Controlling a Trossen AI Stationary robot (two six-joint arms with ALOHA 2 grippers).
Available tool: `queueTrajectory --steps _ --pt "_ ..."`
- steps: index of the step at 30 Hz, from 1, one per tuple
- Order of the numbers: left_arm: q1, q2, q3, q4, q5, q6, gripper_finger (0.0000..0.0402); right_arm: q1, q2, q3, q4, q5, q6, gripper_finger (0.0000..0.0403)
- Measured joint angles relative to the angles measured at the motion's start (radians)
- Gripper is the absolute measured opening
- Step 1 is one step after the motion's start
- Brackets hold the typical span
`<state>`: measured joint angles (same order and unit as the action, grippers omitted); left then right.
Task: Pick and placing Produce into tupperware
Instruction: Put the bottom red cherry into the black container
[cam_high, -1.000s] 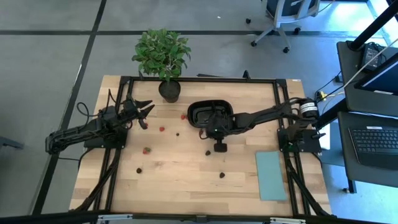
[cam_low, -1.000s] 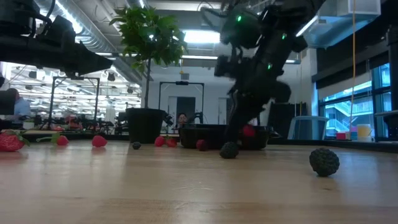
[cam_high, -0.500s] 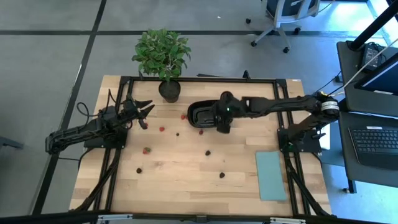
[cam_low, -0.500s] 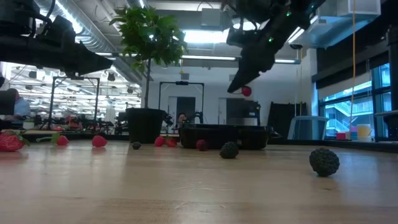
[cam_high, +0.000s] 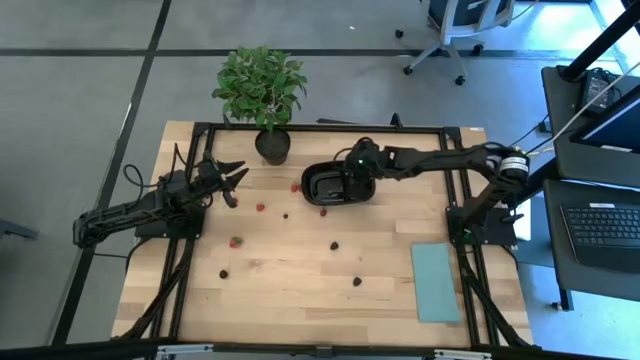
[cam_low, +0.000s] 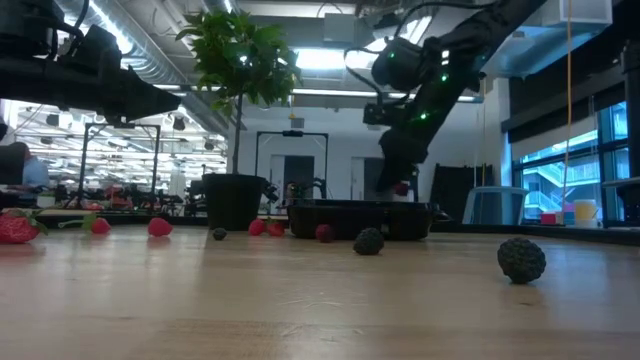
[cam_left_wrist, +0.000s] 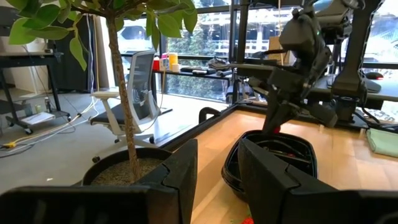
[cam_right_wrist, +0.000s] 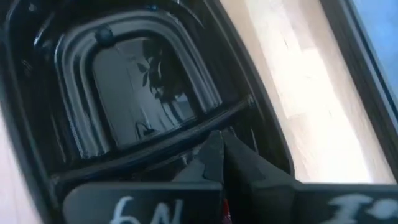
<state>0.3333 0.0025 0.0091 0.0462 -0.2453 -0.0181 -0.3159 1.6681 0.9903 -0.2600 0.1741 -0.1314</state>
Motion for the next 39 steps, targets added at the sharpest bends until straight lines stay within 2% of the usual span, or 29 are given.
queueTrajectory --steps 14,39 --pt "0.000 0.000 0.000 0.000 0.000 0.001 0.0110 -0.022 0.088 0.000 0.006 -0.003 0.059 0.0000" --pt "0.000 0.000 0.000 0.000 0.000 0.000 0.0110 -0.022 0.089 0.000 0.004 0.000 0.074 0.0016"
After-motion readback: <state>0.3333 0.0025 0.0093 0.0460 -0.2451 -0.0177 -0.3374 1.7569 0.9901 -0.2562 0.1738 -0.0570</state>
